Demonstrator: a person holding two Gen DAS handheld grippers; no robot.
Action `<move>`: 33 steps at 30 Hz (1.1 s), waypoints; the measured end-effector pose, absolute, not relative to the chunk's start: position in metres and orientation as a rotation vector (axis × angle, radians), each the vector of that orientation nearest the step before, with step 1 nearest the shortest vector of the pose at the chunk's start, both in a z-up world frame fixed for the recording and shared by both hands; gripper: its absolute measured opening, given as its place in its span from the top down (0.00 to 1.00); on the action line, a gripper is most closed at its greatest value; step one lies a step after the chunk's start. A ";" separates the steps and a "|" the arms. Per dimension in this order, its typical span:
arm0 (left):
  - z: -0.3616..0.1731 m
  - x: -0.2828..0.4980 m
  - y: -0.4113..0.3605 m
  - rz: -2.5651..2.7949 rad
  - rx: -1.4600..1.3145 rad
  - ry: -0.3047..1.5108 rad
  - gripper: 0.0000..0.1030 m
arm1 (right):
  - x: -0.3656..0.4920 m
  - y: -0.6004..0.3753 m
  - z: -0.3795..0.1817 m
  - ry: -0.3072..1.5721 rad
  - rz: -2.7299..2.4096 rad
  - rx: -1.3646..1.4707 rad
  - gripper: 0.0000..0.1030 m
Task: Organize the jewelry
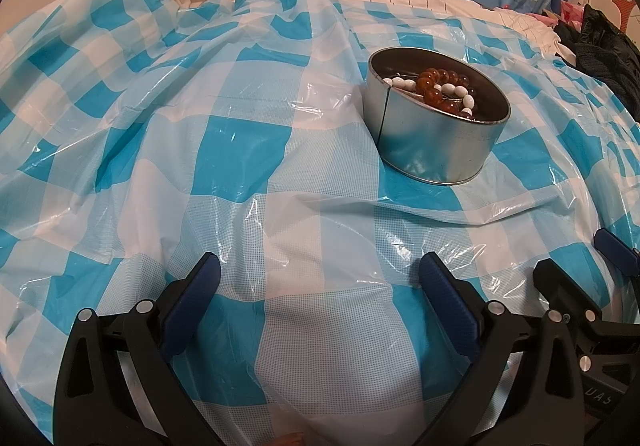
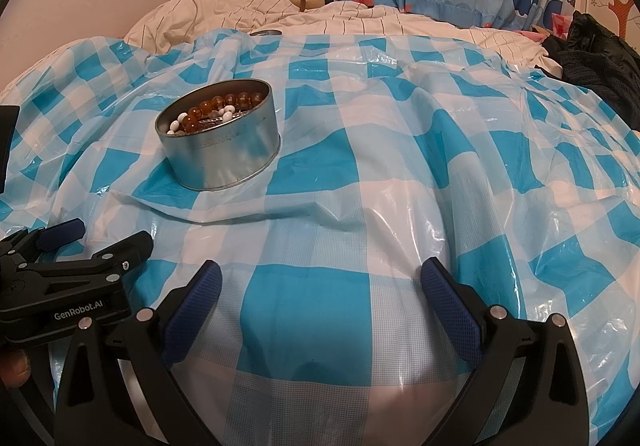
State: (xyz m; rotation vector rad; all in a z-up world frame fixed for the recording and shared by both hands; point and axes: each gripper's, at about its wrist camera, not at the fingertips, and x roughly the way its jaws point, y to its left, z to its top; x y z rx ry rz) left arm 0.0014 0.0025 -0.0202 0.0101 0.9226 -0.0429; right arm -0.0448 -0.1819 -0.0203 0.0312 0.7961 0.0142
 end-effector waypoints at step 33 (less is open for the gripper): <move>-0.022 0.004 0.005 -0.052 -0.009 0.932 0.07 | -0.044 -0.181 -0.020 0.797 0.013 0.029 0.07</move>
